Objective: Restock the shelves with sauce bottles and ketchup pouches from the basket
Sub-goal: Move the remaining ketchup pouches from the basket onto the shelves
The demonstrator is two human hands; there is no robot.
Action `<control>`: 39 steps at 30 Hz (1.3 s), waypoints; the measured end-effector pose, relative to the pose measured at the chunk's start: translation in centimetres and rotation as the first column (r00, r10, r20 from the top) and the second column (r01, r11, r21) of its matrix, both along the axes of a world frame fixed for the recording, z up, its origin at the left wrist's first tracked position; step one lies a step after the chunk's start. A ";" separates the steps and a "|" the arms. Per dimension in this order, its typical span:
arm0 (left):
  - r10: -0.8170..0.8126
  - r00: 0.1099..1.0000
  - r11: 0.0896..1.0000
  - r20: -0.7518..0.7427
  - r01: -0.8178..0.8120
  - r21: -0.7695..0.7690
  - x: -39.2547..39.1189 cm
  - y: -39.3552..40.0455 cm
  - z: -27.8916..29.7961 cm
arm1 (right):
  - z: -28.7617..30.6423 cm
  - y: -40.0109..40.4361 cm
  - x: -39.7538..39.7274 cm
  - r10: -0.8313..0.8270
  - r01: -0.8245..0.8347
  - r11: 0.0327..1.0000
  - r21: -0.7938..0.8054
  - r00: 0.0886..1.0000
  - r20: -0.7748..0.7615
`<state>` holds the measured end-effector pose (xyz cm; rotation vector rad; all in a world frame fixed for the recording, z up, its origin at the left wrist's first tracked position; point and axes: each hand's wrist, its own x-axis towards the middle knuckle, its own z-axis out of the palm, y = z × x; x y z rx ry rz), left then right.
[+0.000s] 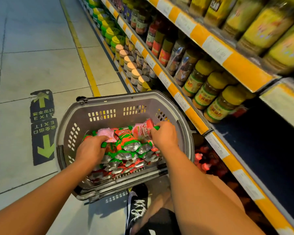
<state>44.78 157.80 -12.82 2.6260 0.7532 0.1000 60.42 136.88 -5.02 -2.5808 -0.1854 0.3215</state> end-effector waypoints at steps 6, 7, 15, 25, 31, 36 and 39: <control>0.038 0.991 0.997 0.125 -0.028 -0.078 -0.1 -0.8 1.9 | 2.3 -3.0 -1.7 -0.014 0.013 0.999 0.041 0.999 0.029; 0.056 0.987 0.995 0.149 -0.042 -0.093 0.0 -0.8 2.3 | 2.6 -3.5 -2.1 -0.019 0.017 0.999 0.040 0.999 0.039; 0.178 0.921 0.981 0.348 -0.136 -0.141 0.8 -2.6 7.5 | 5.3 -8.3 -4.8 -0.106 0.089 0.990 0.111 0.981 0.165; 0.179 0.821 0.933 0.542 0.034 -0.359 2.0 -7.9 15.7 | 9.1 -15.4 -9.7 -0.295 0.146 0.913 0.380 0.881 0.370; 0.112 0.729 0.908 0.675 0.202 -0.368 2.5 -13.7 21.2 | 12.0 -22.7 -13.5 -0.444 0.179 0.825 0.536 0.793 0.419; 0.018 0.675 0.911 0.737 0.292 -0.290 2.3 -19.7 25.4 | 16.1 -30.1 -15.6 -0.477 0.131 0.810 0.571 0.715 0.512; -0.035 0.603 0.851 0.797 0.436 -0.292 1.8 -23.6 27.4 | 18.9 -34.2 -17.0 -0.526 0.139 0.786 0.602 0.663 0.533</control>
